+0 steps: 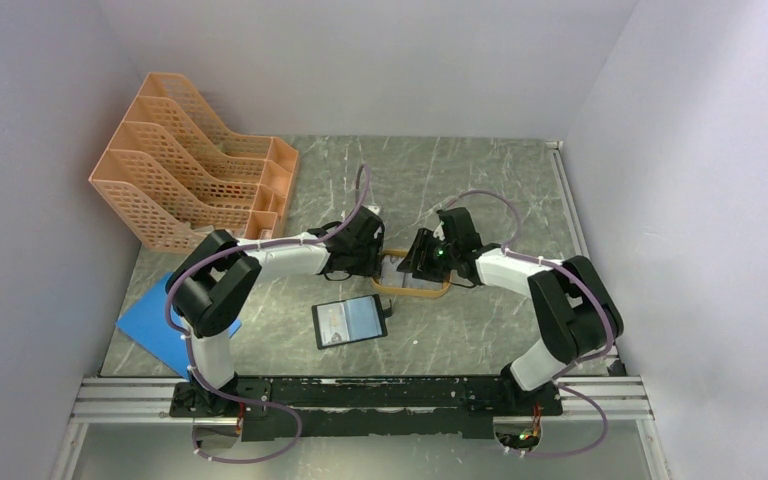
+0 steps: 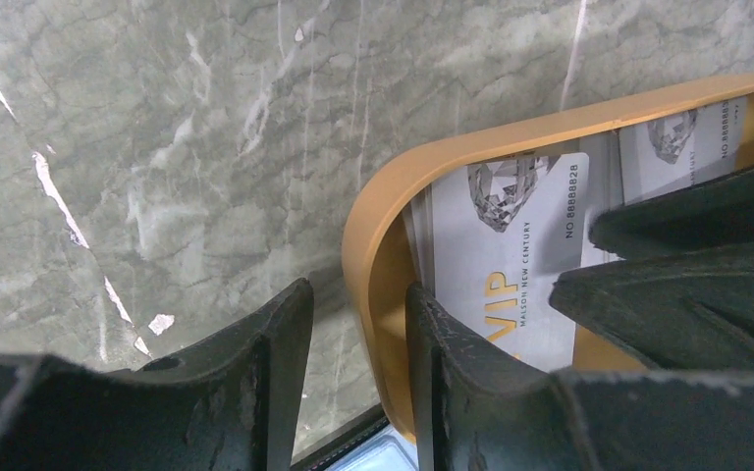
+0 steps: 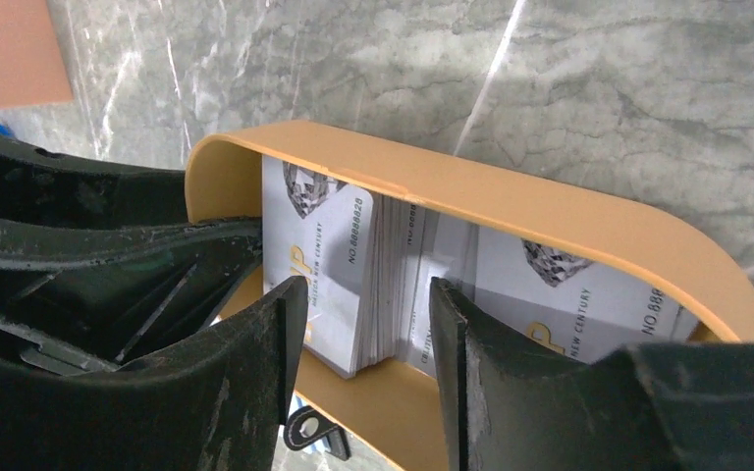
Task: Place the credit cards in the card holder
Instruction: Pick up the credit card from the storage box.
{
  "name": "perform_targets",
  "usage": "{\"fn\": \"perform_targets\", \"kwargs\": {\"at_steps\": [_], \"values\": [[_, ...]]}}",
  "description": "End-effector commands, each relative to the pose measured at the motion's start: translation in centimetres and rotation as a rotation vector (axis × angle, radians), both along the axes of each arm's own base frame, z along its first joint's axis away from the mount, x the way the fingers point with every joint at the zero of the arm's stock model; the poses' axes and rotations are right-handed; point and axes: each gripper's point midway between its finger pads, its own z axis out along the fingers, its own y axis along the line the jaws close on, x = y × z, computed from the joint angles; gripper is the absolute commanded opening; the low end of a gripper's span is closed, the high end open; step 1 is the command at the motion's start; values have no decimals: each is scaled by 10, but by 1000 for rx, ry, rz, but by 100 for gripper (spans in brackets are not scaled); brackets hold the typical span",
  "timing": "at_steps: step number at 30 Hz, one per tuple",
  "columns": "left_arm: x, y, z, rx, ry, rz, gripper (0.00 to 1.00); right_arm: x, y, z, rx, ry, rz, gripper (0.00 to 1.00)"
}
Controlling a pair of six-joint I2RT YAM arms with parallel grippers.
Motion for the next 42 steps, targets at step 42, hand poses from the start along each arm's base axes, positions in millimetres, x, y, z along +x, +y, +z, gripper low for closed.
{"fn": "perform_targets", "kwargs": {"at_steps": [42], "values": [[-4, 0, -9, 10, 18, -5, 42, 1, -7, -12, 21, 21, -17, 46]]}}
